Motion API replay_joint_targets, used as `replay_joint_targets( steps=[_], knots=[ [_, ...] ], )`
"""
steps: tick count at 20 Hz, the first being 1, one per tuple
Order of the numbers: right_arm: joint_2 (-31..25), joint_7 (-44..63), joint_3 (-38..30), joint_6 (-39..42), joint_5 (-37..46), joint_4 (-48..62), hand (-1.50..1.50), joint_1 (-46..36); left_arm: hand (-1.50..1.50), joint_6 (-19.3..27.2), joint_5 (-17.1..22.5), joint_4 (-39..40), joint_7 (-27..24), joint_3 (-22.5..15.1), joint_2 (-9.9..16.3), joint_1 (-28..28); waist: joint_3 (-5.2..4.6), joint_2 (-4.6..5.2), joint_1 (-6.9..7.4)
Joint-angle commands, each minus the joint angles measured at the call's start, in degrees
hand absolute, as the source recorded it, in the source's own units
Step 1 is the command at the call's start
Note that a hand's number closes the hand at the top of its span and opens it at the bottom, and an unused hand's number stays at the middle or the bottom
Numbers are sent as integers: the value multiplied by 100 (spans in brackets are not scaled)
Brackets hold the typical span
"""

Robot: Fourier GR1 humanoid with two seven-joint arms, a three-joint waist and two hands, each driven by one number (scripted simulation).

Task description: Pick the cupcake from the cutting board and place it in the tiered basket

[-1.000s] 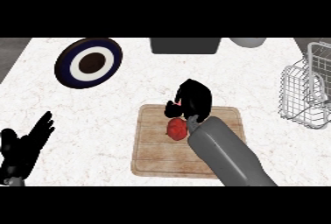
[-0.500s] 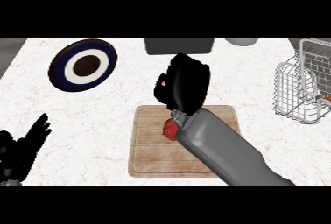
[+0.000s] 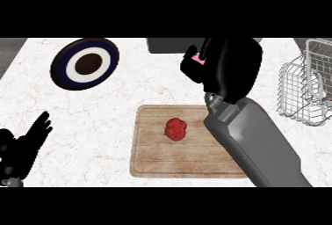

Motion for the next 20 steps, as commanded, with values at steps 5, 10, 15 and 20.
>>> replay_joint_targets(
  steps=[5, 10, 15, 20],
  knots=[
    [-784, -425, -1223, 371, -211, -397, 150, 391, 0, 49, -103, -117, -231, -79, -186, 281, 3, 38, 77],
    [-1205, -1406, -1978, -252, -347, 1151, 150, -273, 0, -266, 97, 200, 93, 53, 106, -328, 0, 74, 129],
    [-1278, -2422, -2867, -1409, -1405, 1253, 150, -81, 0, -167, -27, 70, -77, 8, 10, -63, 6, 80, 152],
    [-1861, -3502, -3510, -1488, -2093, 2644, 150, -744, 0, -181, 14, -21, 41, 15, -14, -163, 4, 84, 196]
  ],
)
